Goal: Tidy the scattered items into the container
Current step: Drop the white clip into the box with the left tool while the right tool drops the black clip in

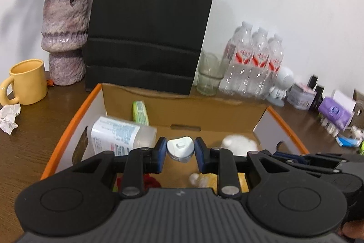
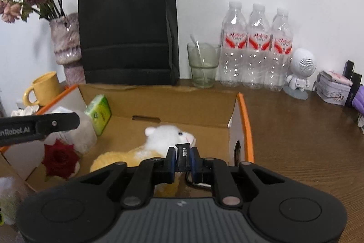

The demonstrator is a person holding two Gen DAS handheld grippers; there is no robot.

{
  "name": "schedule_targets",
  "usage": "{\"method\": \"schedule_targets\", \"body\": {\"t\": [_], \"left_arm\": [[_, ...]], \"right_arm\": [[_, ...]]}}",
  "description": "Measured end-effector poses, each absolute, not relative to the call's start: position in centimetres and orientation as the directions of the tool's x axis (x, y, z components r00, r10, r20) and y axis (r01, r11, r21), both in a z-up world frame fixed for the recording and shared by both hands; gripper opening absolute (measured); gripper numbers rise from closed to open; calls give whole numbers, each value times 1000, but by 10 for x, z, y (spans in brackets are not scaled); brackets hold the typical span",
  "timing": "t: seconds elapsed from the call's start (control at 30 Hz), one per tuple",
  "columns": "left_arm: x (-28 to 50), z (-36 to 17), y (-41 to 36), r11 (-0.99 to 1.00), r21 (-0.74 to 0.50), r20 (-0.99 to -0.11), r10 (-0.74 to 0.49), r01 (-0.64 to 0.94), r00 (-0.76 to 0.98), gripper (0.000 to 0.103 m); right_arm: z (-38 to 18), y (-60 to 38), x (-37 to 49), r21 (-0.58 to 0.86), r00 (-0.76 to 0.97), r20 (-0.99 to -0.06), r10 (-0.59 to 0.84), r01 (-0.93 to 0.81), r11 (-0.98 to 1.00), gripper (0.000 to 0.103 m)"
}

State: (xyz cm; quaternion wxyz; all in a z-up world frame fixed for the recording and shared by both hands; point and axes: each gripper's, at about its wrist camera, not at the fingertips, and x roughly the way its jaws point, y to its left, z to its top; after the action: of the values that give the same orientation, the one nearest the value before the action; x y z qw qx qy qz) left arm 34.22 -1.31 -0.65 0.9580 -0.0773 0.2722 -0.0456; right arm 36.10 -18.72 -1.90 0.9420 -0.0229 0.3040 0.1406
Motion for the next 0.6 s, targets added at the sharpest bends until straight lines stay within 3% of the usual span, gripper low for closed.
{"method": "schedule_targets", "body": {"t": [0.2, 0.33, 0.37, 0.4, 0.43, 0.47, 0.53, 0.6], "left_arm": [[344, -18, -21, 990, -132, -543, -106, 40, 833, 29], [343, -17, -20, 991, -134, -539, -99, 32, 836, 54], [342, -15, -20, 990, -136, -536, -103, 35, 838, 58], [340, -13, -20, 989, -141, -530, -110, 40, 841, 67], [339, -11, -19, 988, -146, -522, -114, 43, 845, 79], [336, -8, -20, 988, -147, -512, -114, 44, 851, 84], [333, -2, -21, 988, -143, -493, -114, 49, 862, 102], [328, 3, -22, 988, -143, -472, -117, 55, 874, 103]], "right_arm": [[-24, -189, 361, 38, 771, -587, 246, -278, 960, 13], [-24, -189, 362, 38, 770, -589, 244, -276, 960, 18], [-23, -189, 362, 39, 770, -588, 246, -277, 960, 28], [-22, -189, 361, 36, 773, -587, 241, -272, 962, 45], [-21, -189, 360, 32, 777, -585, 234, -266, 963, 55], [-20, -190, 359, 27, 781, -580, 232, -265, 964, 70], [-17, -191, 357, 35, 786, -567, 246, -275, 961, 82], [-13, -191, 355, 48, 788, -559, 260, -282, 958, 96]]}}
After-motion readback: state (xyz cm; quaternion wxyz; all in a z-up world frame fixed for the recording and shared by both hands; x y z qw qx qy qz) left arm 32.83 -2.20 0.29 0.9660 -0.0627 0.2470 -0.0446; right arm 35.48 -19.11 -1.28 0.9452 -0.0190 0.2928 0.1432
